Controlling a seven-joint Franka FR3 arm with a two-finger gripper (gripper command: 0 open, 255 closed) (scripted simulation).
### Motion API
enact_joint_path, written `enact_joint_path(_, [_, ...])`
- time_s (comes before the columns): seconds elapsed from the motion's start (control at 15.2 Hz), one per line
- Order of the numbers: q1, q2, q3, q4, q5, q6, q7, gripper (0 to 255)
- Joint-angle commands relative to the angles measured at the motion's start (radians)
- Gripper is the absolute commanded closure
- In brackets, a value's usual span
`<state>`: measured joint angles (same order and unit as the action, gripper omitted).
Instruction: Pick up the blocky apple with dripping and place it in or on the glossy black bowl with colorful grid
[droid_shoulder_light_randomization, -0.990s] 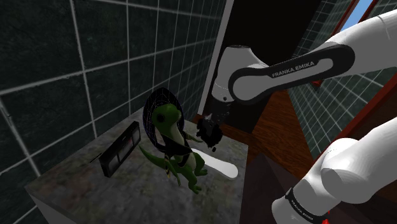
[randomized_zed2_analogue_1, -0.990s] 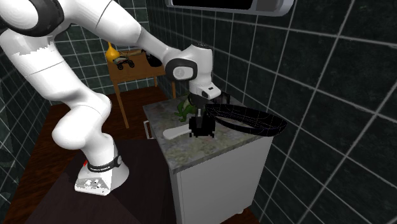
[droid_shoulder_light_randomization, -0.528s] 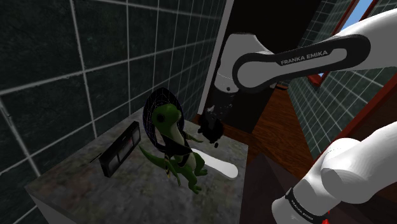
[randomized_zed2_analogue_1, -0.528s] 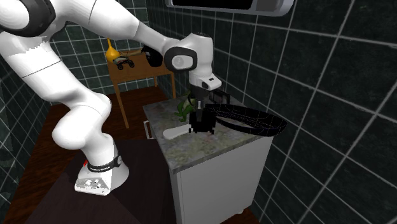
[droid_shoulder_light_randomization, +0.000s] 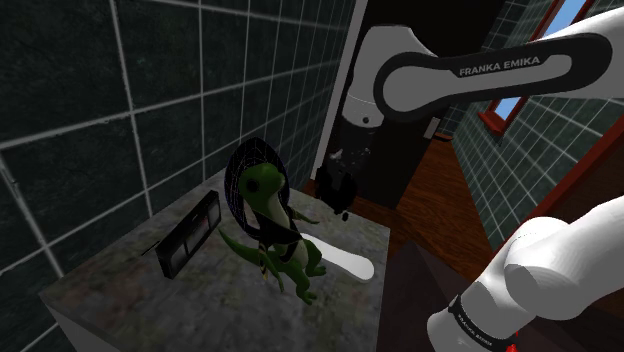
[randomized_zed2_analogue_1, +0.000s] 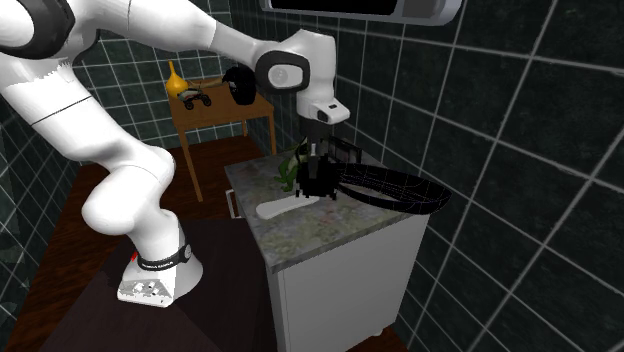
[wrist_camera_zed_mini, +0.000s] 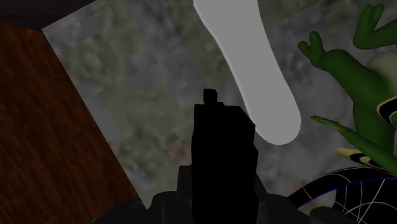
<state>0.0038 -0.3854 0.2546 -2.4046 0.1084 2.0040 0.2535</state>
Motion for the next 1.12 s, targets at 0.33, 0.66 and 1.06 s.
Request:
enact_joint_path(0.33, [-0.002,-0.024,-0.01,0.076,-0.003,-0.1,-0.003,255])
enact_joint_path(0.66, [-0.004,-0.034,-0.015,0.135,-0.005,-0.169,-0.003,255])
enact_joint_path(1.06, [-0.009,0.045,-0.002,0.251,-0.019,-0.206,0.019,255])
